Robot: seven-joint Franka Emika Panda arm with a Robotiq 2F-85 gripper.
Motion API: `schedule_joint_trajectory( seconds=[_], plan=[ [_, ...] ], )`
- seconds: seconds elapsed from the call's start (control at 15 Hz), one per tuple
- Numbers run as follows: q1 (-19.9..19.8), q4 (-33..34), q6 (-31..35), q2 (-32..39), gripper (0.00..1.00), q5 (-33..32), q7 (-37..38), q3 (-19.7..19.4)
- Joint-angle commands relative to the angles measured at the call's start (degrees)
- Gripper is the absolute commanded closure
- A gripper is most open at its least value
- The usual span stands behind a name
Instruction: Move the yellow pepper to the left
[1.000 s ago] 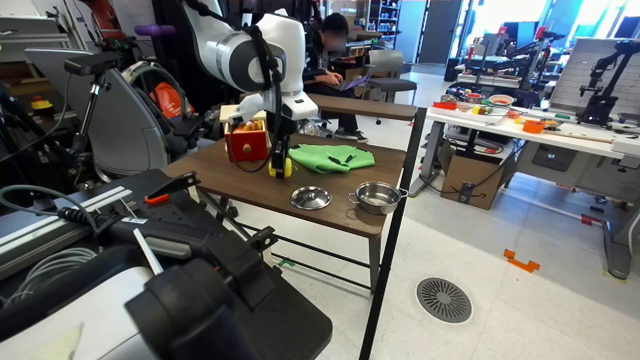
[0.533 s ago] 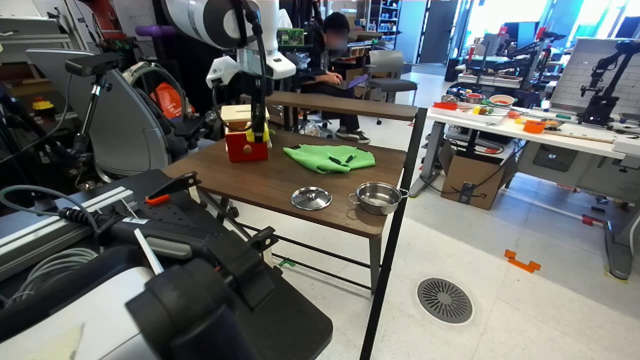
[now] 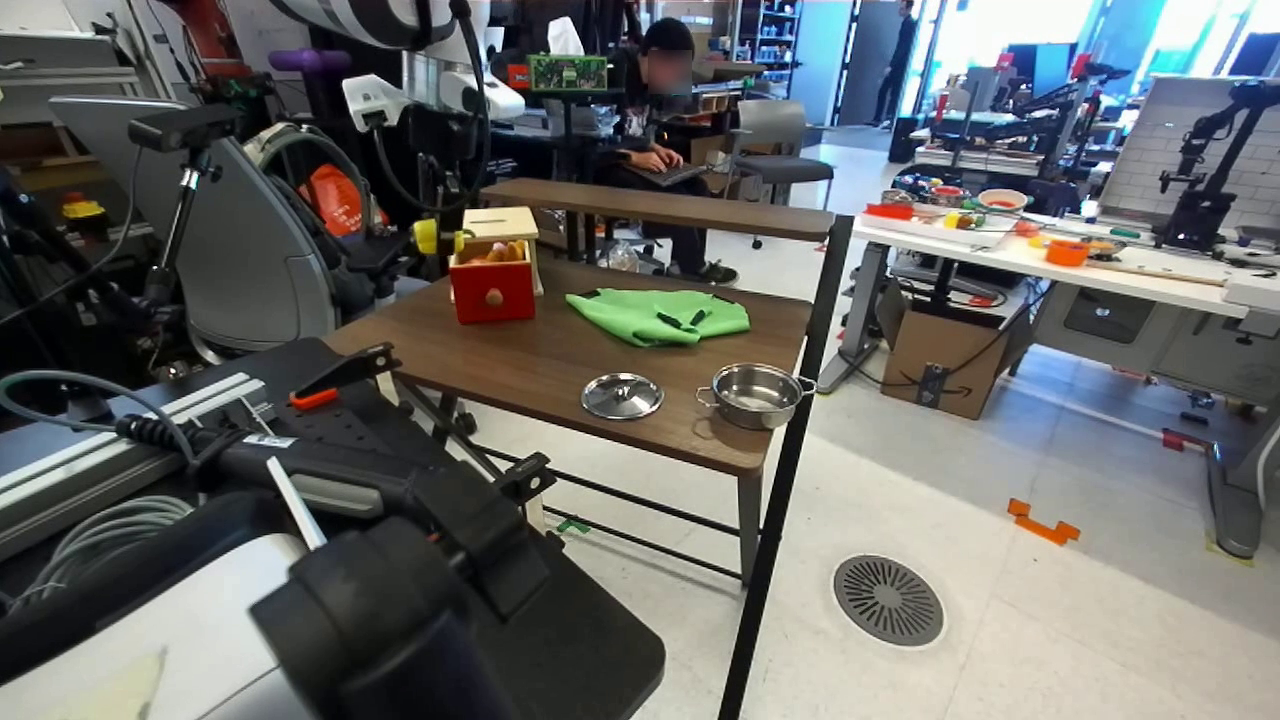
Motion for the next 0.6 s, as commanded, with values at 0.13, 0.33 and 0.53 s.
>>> schedule_joint_trajectory(
  seconds=[0.13, 0.33, 0.53],
  plan=[
    [3.1, 5.6, -8.0, 4.7, 0.77, -0.6, -4.6, 0.1],
    [4.6, 7.4, -10.1, 7.8, 0.77, -1.4, -5.9, -0.1],
    [6.3, 9.5, -11.4, 11.4, 0.77, -2.9, -5.4, -0.9]
  ],
)
